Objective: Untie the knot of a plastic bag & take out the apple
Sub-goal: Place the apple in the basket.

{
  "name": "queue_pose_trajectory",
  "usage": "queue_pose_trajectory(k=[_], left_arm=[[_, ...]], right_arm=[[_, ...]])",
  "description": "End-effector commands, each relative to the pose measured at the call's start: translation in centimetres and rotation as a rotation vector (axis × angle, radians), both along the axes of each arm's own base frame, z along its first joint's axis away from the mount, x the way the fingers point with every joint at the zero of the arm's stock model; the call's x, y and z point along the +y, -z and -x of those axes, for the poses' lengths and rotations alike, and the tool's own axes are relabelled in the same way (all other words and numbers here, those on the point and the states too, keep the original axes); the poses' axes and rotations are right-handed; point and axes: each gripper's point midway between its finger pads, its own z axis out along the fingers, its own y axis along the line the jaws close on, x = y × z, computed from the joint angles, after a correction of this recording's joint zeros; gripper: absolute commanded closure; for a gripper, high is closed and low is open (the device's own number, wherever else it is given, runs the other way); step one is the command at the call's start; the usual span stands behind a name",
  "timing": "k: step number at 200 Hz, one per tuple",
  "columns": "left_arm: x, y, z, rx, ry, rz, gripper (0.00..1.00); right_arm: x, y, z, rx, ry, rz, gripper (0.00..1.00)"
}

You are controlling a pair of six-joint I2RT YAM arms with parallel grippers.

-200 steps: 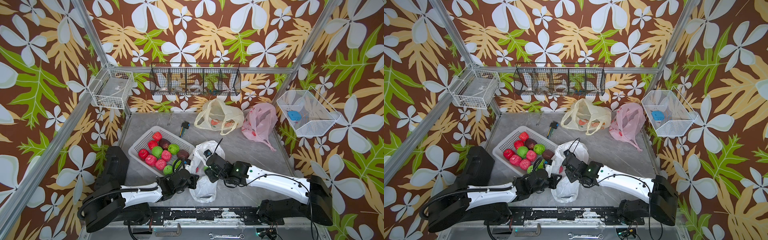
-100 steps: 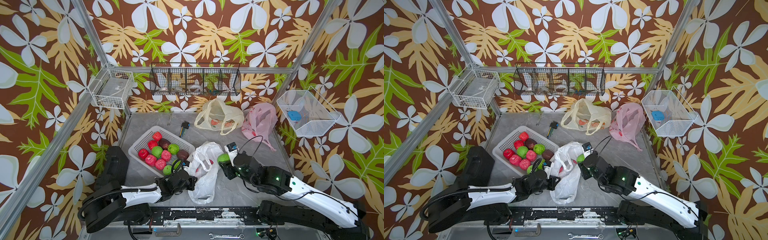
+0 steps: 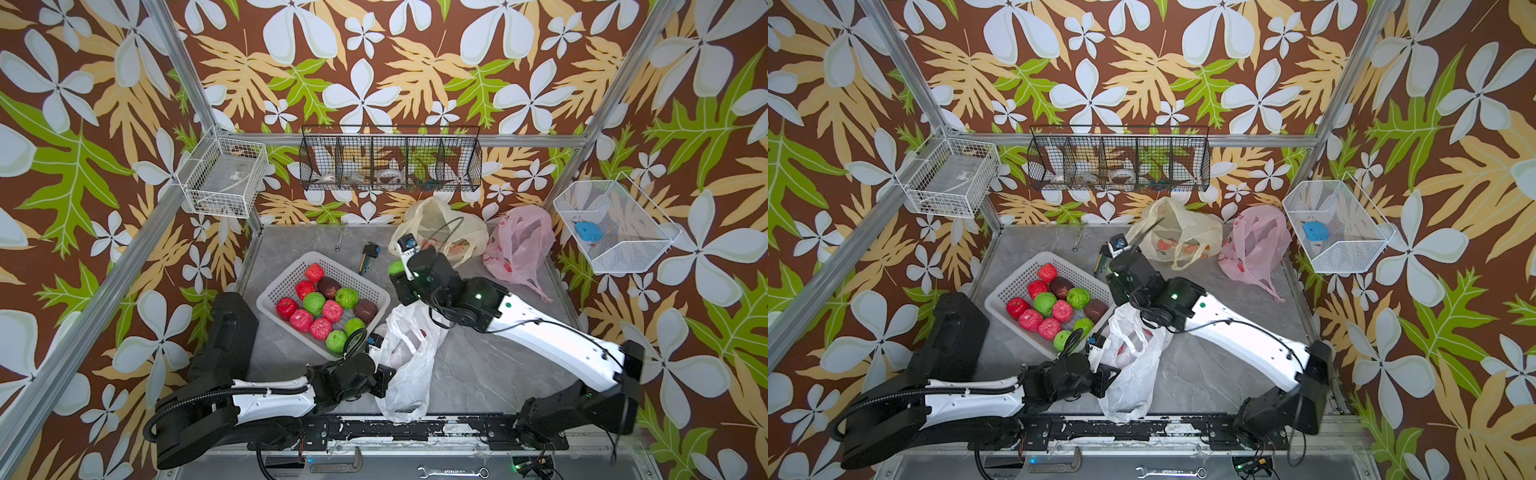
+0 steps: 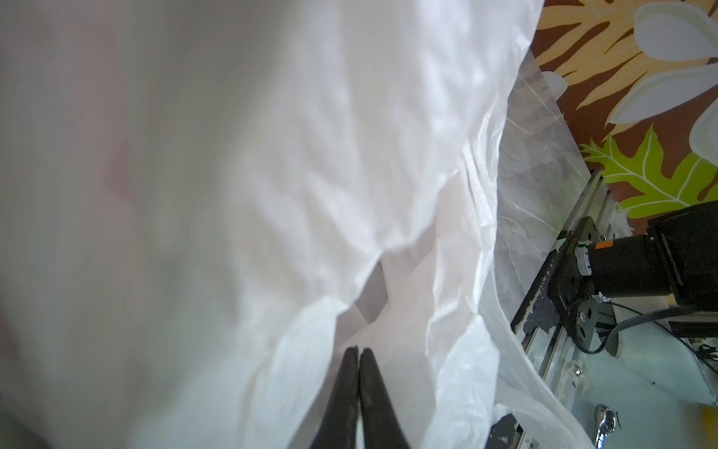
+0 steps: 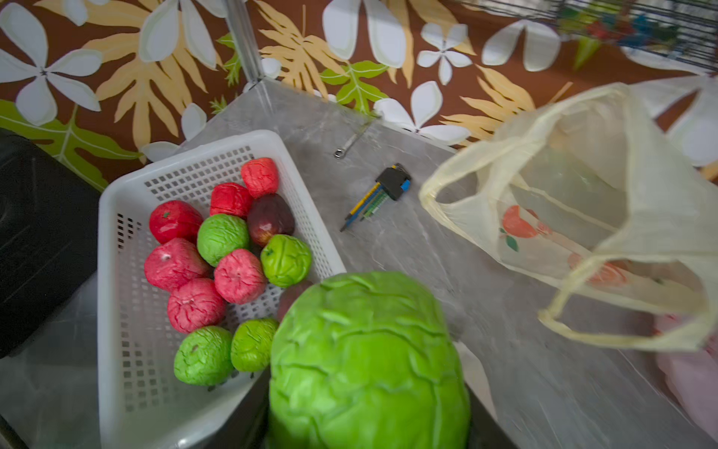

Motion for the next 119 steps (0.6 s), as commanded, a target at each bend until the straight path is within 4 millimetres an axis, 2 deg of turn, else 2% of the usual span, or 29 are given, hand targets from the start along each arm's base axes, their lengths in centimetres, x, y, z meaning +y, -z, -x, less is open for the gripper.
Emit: queue_pose_trajectory(k=[1,35,36,38,53,78,104,119], left_arm=[[-0.1,-0.3,0.0,-0.034,0.001,0.026,1.0],[0.5,-0.3,0.3,-0.06,0.017,0.024,1.0],[0.5,-0.3,0.3,-0.061,0.018,0.023,1.0],[0.6,-0.3,0.2,-0.063,0.017,0.021,1.0],[0.8,-0.5,0.2,-0.079,0.02,0.012,1.0],[1.2,-0.8,0.1,-0.099,0.014,0.006,1.0],[1.5,-0.8,0.1,-0.108,0.008,0.016,1.0],[1.5,-0.7,0.1,-0.108,0.005,0.019,1.0]], right_arm=[[5.1,0.8,-1.6,0.006,-0.126,0.0,0.46],[12.9,4.5,-4.5,0.079,-0.248,-0.014,0.46],[13.1,4.1,-4.4,0.075,-0.255,-0.024,0.46],[13.6,4.9,-4.7,0.083,-0.256,-0.016,0.46],[16.2,6.5,-5.6,0.102,-0.296,-0.034,0.45],[19.6,8.7,-6.7,0.106,-0.35,-0.081,0.44],[21.9,10.5,-7.0,0.106,-0.397,-0.15,0.42],[22.8,11.5,-7.4,0.11,-0.399,-0.176,0.37]])
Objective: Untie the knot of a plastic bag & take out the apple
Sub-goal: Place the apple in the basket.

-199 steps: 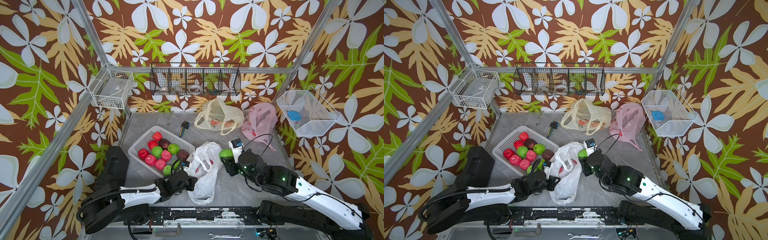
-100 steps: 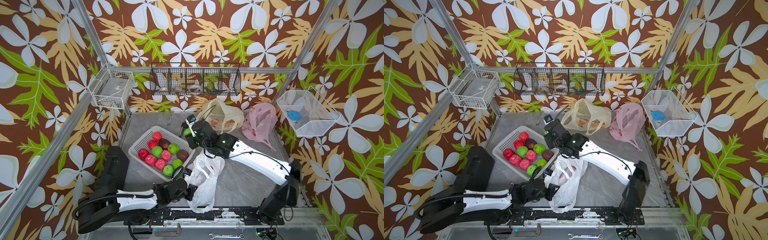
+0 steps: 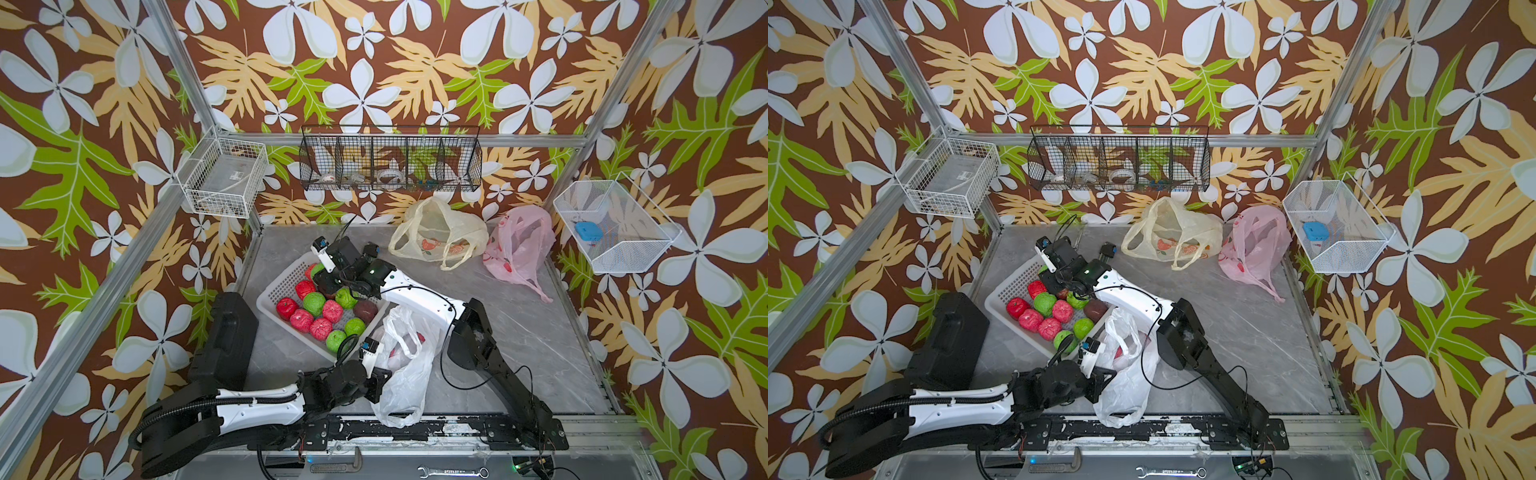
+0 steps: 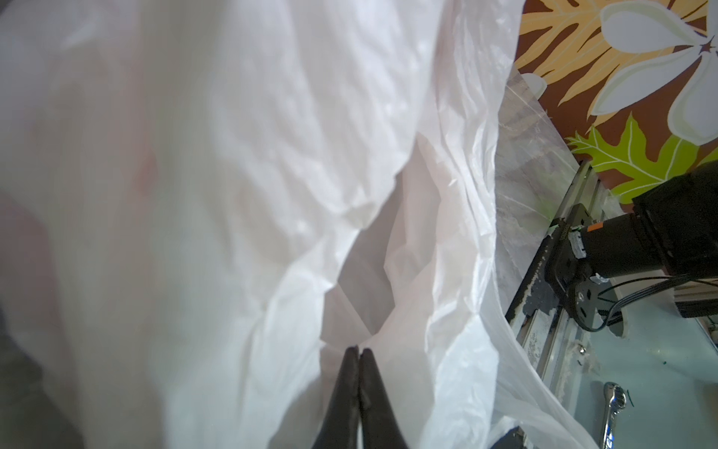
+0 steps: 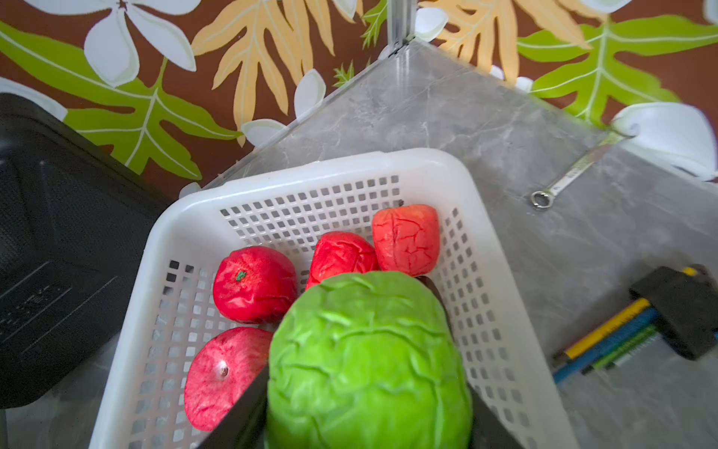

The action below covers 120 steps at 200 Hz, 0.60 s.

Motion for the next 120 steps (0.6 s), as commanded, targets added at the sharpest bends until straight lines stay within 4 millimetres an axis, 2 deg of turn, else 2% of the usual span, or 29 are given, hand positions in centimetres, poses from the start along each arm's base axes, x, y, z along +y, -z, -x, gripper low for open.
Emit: queue_pose_trajectory(k=[1,28,60,91,120], left_arm=[[0.2,-0.1,-0.3,-0.021,-0.01,-0.001,1.0],[0.2,0.1,-0.2,-0.018,-0.006,-0.006,1.0],[0.3,0.2,-0.2,-0.018,-0.005,-0.015,1.0],[0.2,0.0,-0.4,-0.028,-0.009,-0.022,1.0],[-0.2,0.0,-0.7,-0.03,-0.008,-0.033,1.0]], right_arm=[[2.2,-0.5,-0.2,-0.005,-0.043,-0.104,0.36],[3.1,0.6,-0.6,0.015,-0.04,-0.126,0.28],[3.0,0.0,-0.6,0.009,-0.034,-0.138,0.25],[2.1,-2.1,-0.5,-0.014,-0.022,-0.134,0.26],[0.5,-4.9,-0.2,-0.044,0.005,-0.12,0.26]])
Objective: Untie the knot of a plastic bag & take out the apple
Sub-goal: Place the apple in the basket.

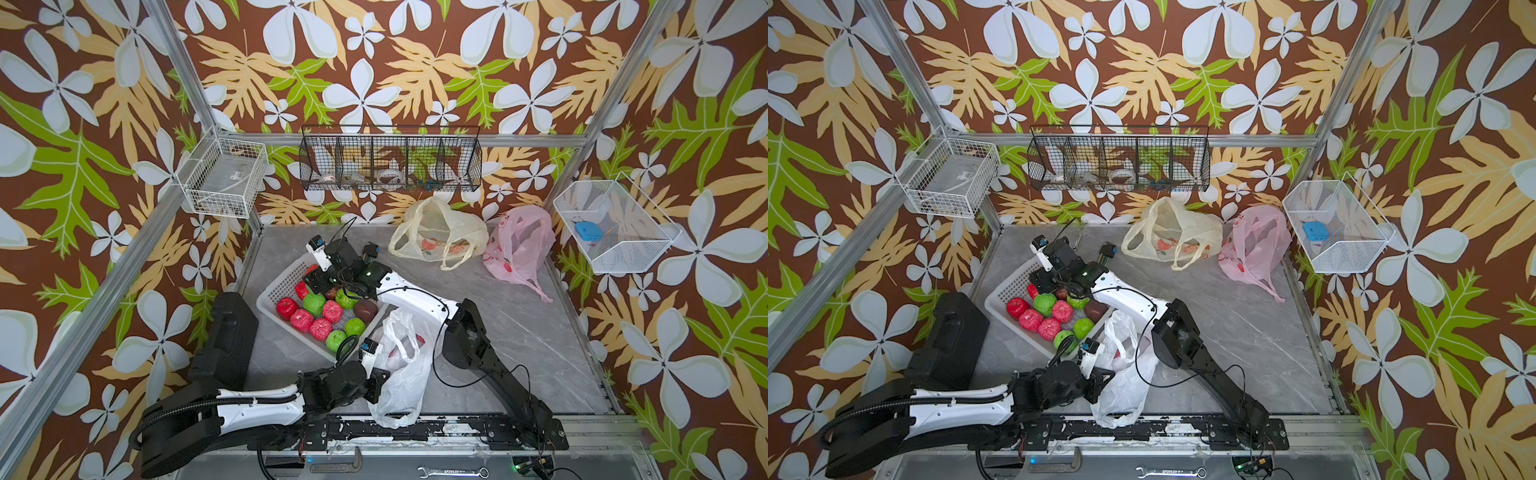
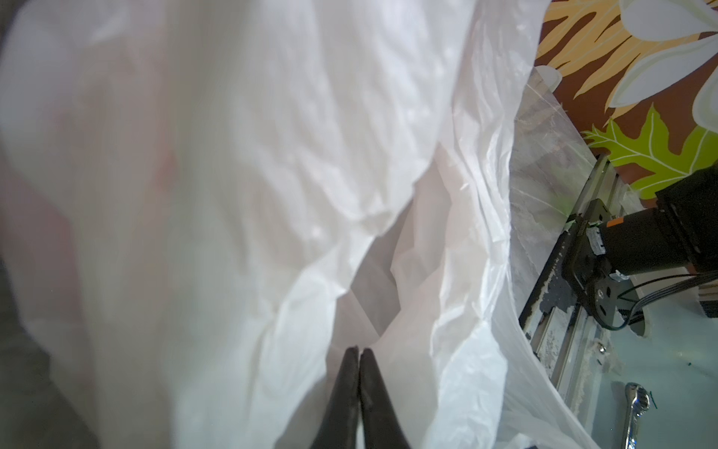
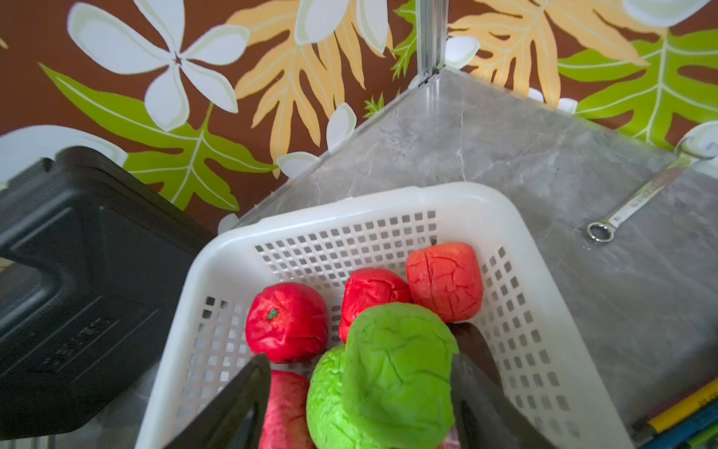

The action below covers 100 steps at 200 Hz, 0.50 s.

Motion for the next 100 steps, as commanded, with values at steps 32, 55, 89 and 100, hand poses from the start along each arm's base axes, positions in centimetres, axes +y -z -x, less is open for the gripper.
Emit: queue_pose_trajectory(k=[32,55,89,100], left_arm=[[-1.2,-0.5,-0.6,-0.008,0.008,-0.013,1.0],[-1.5,-0.5,-0.7,-0.001,0.011,-0.016,1.0],[-1.8,-0.8,-0.8,0.005,0.008,-0.01,1.0],[-1.7,-0.8,-1.0,0.008,0.002,-0.011,1.0]], right_arm=[[-4.2,-5.4,0.3,-0.07,0.085,0.038,0.27],[-7.4,-6.9,1.0,-0.085,0.149,0.08,0.28],[-13.6,-7.9,3.5,-0.079,0.247,0.12,0.29],[-15.8,-7.7,4.5,-0.071,0.28,0.129,0.3]])
